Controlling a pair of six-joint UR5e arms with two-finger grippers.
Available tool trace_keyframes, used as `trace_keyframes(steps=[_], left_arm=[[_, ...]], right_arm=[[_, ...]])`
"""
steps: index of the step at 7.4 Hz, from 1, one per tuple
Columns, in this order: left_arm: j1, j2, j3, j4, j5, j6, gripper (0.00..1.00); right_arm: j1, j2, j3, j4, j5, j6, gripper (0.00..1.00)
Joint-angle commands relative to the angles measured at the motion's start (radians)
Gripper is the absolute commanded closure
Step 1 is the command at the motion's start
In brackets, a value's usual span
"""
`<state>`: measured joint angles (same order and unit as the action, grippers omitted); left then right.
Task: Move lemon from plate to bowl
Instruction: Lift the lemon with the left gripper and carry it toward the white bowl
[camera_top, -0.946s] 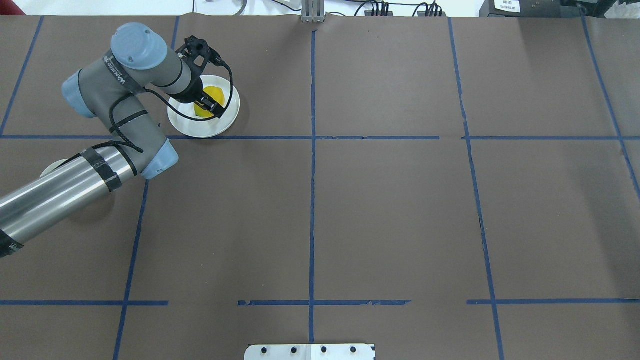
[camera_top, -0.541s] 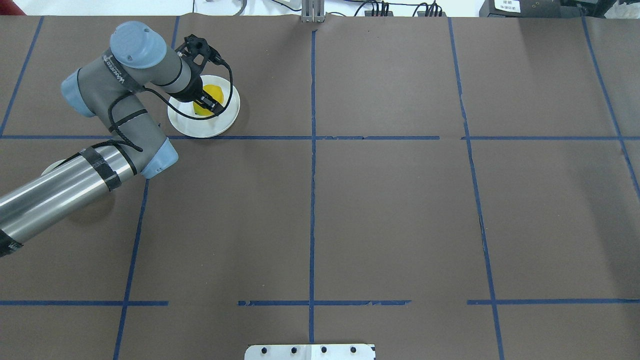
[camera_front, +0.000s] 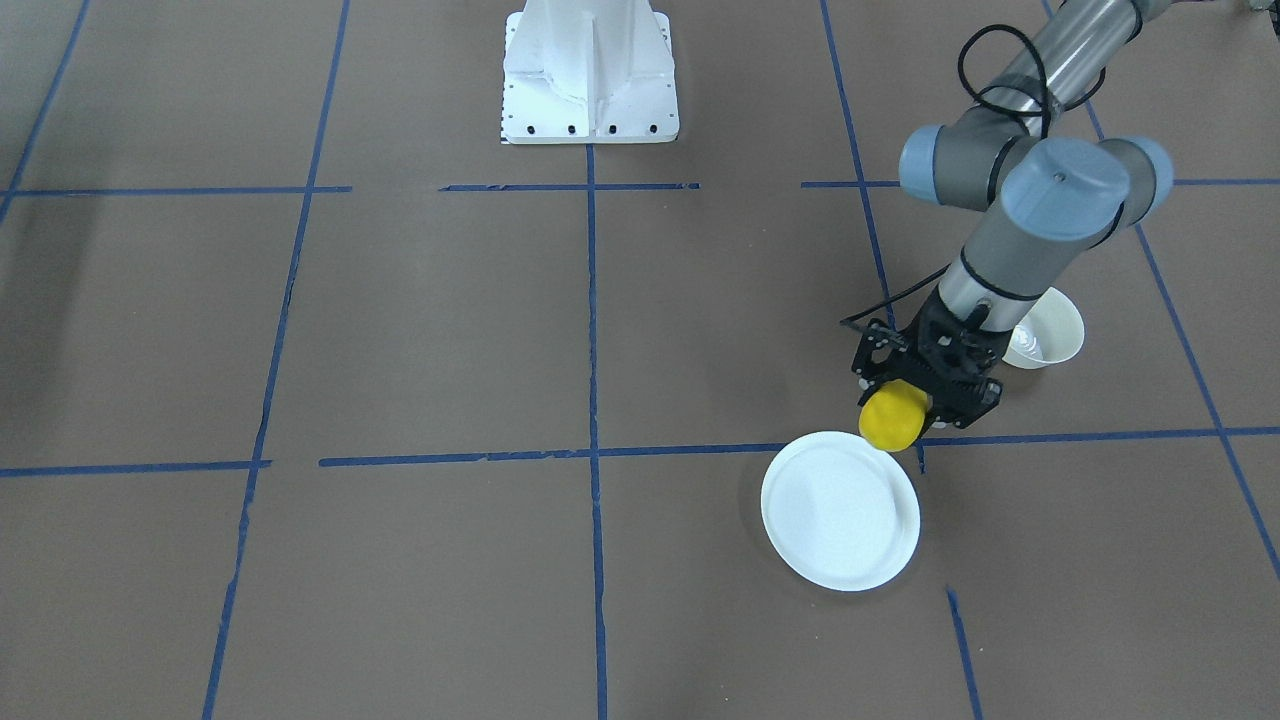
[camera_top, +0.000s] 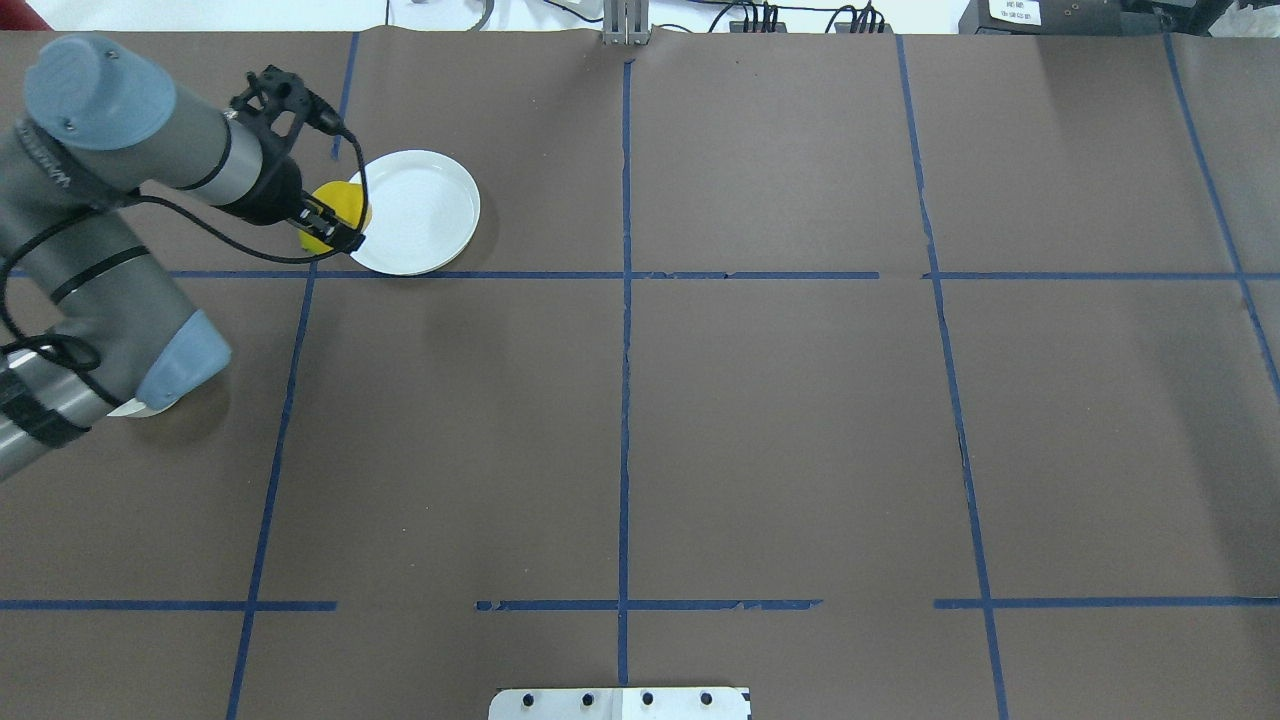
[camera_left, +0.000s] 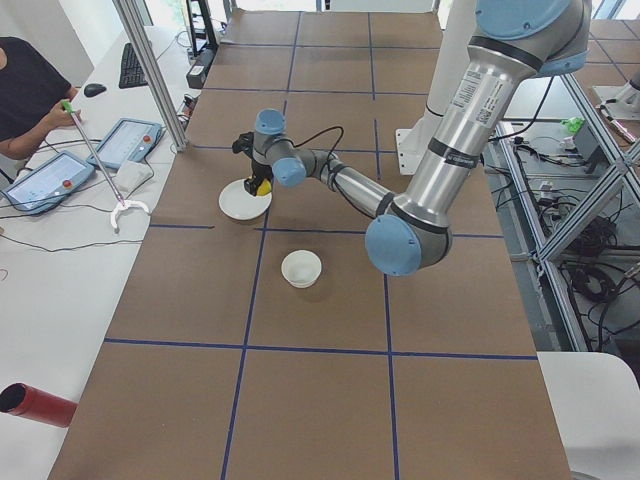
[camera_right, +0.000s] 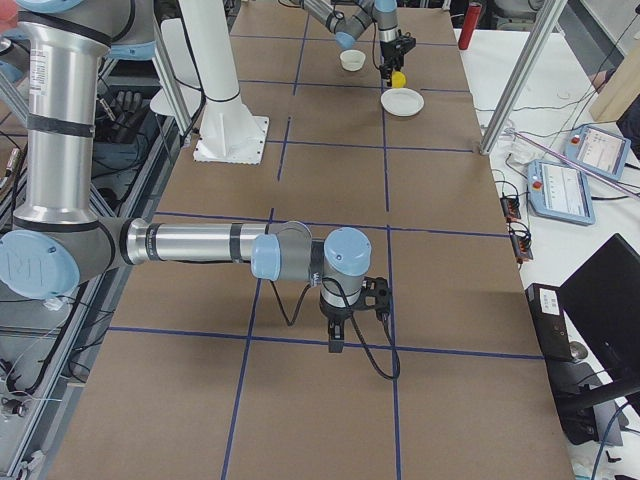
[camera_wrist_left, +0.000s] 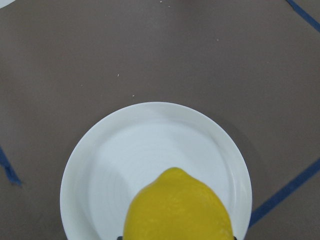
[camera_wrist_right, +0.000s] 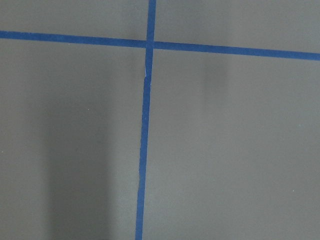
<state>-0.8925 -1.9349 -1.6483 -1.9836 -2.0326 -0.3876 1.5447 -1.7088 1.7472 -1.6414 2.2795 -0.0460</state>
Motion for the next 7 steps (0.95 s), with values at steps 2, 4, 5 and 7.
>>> trace_keyframes(steps=[2, 4, 5, 7], left_arm=[[-0.046, 0.328, -0.195, 0.069, -0.008, -0.007, 1.0], [-0.039, 0.375, -0.185, 0.052, -0.012, -0.334, 1.0], [-0.039, 0.376, -0.177, 0.052, -0.011, -0.364, 1.0], [-0.032, 0.387, -0.136, 0.042, -0.011, -0.366, 0.9]], right_arm=[[0.0, 0.0, 0.0, 0.0, 0.0, 0.0, 0.0], [0.0, 0.0, 0.0, 0.0, 0.0, 0.0, 0.0], [0.0, 0.0, 0.0, 0.0, 0.0, 0.0, 0.0], [0.0, 0.0, 0.0, 0.0, 0.0, 0.0, 0.0]])
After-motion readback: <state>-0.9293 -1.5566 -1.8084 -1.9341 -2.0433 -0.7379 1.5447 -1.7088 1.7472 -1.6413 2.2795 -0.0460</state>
